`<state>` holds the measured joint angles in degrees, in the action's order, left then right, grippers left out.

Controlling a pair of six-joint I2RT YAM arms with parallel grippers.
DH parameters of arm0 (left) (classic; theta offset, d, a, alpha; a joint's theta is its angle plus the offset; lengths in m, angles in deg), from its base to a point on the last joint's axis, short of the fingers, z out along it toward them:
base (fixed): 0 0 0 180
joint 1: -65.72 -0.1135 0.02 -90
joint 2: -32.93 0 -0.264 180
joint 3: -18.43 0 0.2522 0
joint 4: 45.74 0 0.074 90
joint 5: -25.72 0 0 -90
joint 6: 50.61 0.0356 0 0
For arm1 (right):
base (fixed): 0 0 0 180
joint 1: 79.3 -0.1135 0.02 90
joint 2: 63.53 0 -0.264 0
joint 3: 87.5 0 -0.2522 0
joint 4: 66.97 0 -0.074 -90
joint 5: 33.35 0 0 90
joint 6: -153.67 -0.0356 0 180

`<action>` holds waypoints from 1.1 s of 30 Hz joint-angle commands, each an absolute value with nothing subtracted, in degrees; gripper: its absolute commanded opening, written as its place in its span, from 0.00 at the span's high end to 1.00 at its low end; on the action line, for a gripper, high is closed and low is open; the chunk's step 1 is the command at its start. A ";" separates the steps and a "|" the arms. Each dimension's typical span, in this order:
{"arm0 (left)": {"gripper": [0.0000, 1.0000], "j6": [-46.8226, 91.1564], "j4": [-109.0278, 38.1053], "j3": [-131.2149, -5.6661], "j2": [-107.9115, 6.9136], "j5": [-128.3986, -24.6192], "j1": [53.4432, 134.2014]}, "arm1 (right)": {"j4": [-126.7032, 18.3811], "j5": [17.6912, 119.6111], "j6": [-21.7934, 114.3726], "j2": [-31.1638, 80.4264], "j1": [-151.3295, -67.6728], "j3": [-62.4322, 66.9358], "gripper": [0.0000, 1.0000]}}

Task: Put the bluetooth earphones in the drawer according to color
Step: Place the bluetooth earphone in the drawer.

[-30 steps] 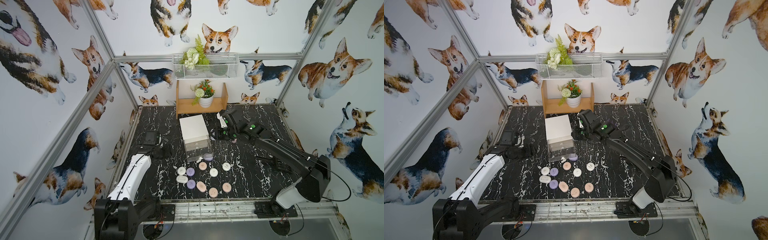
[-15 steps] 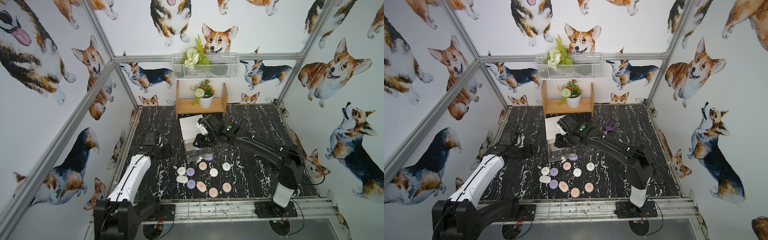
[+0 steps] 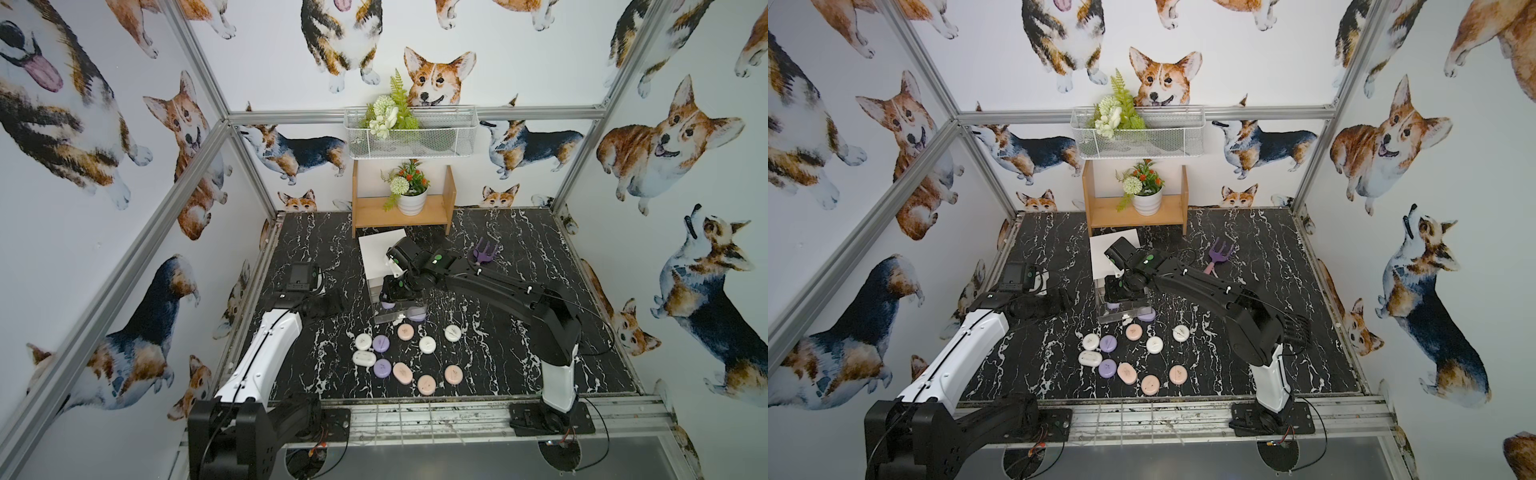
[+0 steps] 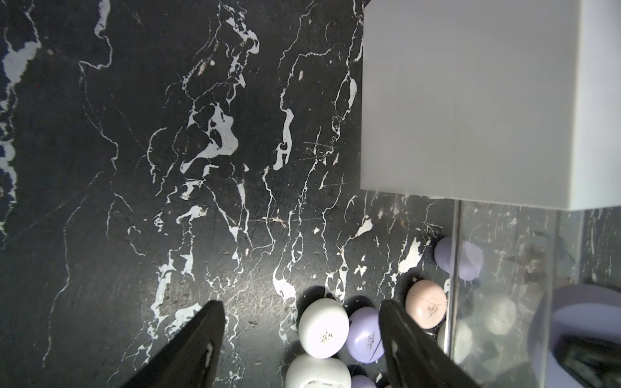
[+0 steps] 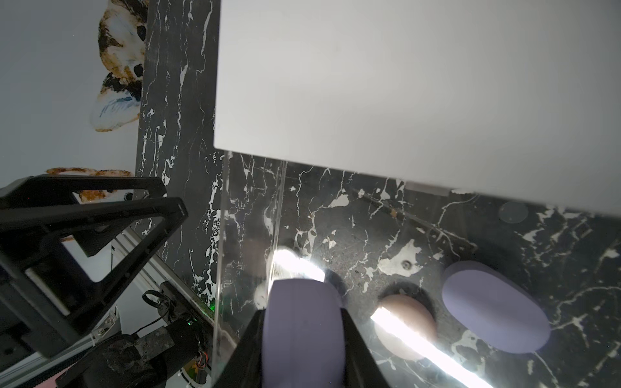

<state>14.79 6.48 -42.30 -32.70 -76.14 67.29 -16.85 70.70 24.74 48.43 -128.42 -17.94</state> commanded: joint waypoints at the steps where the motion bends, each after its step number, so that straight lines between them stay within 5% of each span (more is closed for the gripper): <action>1: 0.22 15.03 5.99 -42.23 -32.46 -76.33 67.10 | -17.94 71.68 24.21 49.38 -128.56 -19.12 0.65; 7: 0.22 15.04 6.00 -42.27 -32.46 -76.40 67.11 | -17.38 71.43 24.36 50.35 -128.61 -20.41 0.50; 21: 0.22 15.13 6.87 -42.71 -32.20 -76.17 66.96 | -13.45 67.46 25.52 48.46 -128.61 -22.65 0.45; 28: 0.22 15.13 7.21 -42.88 -31.94 -75.82 66.97 | -12.79 64.12 25.97 44.95 -128.44 -21.63 0.45; 33: 0.22 15.00 7.12 -42.65 -31.76 -75.88 67.02 | -12.84 65.88 26.25 45.33 -128.56 -20.72 0.58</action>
<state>14.81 6.92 -42.43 -32.04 -76.18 67.07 -13.92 65.60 25.24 45.15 -128.42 -21.29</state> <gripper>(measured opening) 0.780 0.446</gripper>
